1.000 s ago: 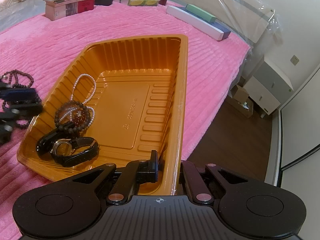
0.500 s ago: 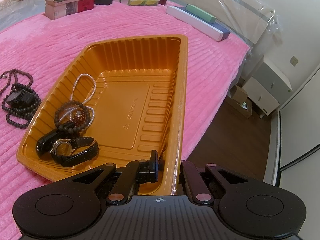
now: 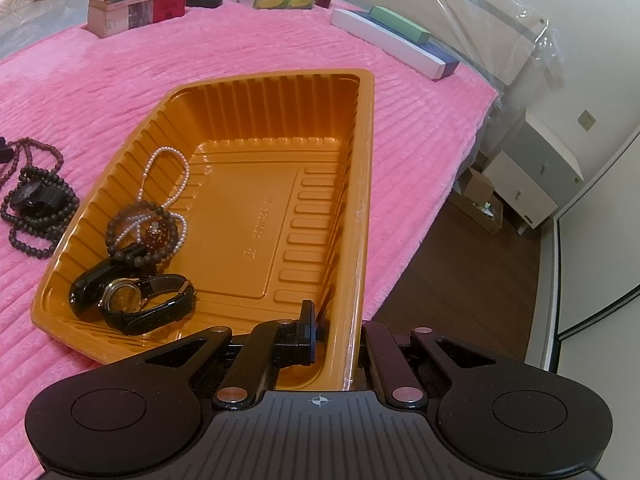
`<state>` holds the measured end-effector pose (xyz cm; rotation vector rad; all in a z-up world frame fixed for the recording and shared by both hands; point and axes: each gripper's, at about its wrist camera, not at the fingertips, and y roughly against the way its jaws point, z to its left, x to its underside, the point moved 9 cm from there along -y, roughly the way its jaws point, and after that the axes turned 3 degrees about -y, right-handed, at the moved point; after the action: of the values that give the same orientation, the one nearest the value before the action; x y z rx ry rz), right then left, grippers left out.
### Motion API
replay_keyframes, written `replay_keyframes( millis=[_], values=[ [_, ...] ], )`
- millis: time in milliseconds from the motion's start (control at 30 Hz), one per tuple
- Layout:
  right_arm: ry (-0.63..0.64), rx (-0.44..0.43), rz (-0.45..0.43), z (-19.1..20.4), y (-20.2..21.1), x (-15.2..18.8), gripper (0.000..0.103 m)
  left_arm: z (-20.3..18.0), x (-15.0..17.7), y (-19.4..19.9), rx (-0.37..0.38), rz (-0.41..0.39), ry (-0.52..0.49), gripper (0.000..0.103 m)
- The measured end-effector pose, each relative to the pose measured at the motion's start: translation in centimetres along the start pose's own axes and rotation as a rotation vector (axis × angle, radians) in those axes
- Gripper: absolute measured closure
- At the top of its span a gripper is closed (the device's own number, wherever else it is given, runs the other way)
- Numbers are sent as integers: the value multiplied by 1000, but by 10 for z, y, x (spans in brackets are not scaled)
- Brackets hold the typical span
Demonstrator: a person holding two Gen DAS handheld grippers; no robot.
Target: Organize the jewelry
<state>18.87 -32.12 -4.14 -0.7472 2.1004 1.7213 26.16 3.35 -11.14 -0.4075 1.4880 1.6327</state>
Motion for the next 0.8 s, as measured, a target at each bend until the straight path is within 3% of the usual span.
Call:
replay_keyframes(
  millis=[300,533,800],
  values=[
    [0,0,0,0,0,0,98,-3,3,-1,-10,10,-5,86],
    [-1,1,-1,-1,-1,0,98,-10,-8,22,-3,-29,10,86],
    [-1,1,-2,-1,-1,1,98,-59,-52,62,122,-132,22,86]
  ],
)
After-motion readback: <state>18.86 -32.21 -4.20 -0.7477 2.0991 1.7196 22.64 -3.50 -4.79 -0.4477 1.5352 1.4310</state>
